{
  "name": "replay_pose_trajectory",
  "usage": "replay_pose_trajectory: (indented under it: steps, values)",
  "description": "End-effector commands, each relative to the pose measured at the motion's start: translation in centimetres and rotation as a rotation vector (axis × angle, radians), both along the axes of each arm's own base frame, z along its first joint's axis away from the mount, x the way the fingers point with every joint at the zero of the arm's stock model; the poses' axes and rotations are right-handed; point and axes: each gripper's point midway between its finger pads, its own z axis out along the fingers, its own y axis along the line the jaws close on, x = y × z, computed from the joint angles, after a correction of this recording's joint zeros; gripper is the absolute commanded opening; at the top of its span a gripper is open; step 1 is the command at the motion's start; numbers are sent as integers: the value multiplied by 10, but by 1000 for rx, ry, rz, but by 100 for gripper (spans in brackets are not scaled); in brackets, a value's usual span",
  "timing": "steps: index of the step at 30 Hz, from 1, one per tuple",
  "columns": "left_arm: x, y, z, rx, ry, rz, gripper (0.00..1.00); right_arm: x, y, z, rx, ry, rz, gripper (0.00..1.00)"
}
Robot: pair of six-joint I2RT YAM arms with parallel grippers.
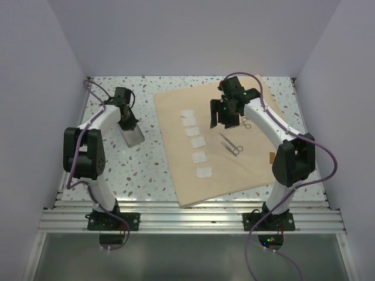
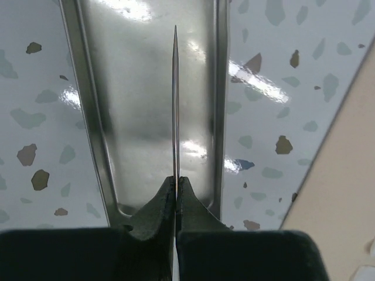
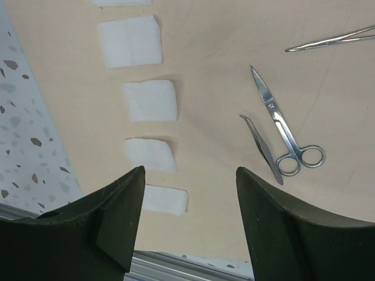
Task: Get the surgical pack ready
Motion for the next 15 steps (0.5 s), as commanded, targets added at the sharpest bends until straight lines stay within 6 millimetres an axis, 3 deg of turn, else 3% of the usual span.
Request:
replay_pose_trajectory:
  steps: [1,2,11,13,15]
  values:
    - [8,23,-2,41,35,63,0,-5,-19,11,-54,-32,15,67]
    - [9,25,-10,42,56,69,0,-5,-19,10,-54,-33,14,67]
    - [32,23,-22,3,56,18,0,-7,-25,-14,-94,15,24,69]
    - [34,19,-22,-17,55,0,0,-5,-27,-19,-117,29,44,75]
    - [34,17,-26,-23,67,-13,10,-2,-29,-21,-137,31,64,75]
